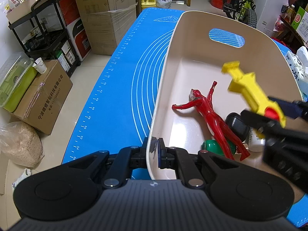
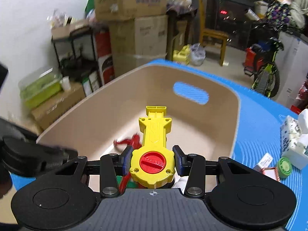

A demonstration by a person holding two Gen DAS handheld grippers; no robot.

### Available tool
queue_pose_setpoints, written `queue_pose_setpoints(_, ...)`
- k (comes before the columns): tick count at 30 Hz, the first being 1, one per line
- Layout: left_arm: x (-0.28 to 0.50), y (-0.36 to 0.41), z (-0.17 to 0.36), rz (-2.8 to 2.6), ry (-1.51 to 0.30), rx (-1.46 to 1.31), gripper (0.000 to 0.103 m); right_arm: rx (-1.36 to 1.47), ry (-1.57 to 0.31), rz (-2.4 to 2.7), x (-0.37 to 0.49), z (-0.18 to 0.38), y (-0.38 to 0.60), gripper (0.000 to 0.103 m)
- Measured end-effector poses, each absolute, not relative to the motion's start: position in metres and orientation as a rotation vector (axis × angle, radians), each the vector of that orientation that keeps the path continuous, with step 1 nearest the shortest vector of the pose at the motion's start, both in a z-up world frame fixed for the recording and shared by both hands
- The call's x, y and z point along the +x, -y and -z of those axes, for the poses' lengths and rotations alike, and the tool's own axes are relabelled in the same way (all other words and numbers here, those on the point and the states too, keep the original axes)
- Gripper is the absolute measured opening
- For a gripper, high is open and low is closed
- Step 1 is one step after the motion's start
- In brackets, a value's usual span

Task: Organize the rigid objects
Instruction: 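Carry the yellow toy into the bin with the right tool and release, then move the right tool to the mat and grasp the red-patterned box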

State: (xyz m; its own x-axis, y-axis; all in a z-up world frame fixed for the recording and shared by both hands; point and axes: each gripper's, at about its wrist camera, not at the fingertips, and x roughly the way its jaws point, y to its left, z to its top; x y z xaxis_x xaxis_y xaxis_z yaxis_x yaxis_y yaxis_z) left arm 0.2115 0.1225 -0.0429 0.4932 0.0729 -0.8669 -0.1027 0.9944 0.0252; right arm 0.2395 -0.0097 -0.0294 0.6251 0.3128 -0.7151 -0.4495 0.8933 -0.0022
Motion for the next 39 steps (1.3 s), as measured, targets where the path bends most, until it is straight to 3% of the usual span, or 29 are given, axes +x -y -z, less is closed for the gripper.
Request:
queue_pose_setpoints(14,0.212,-0.121,0.044,-0.105,-1.05,-0.032,0.009,-0.172,-0.825,-0.442,0.24,0.027,0.019,0.052)
queue_pose_setpoints(16,0.212,-0.12,0.044,-0.104,-1.05,-0.033,0.009,-0.146,-0.791,-0.427,0.239,0.019,0.026,0.068)
queue_pose_setpoints(22,0.212,-0.121,0.044,-0.105,-1.05,-0.033,0.01,-0.074,-0.657,-0.364,0.233,-0.015,0.057,0.078)
queue_pose_setpoints(31,0.211,-0.122,0.043,-0.102,-1.051,-0.04,0.01,0.004,-0.631,-0.21,0.248,-0.014,0.129,0.086)
queue_pose_setpoints(34,0.211,-0.122,0.043,-0.103,-1.05,-0.039,0.01,0.018,-0.655,-0.149,0.255,-0.003,0.151,0.093)
queue_pose_setpoints(39,0.21,-0.122,0.043,-0.104,-1.051,-0.039,0.01,0.018,-0.742,-0.1,0.271,0.032,0.175,0.093)
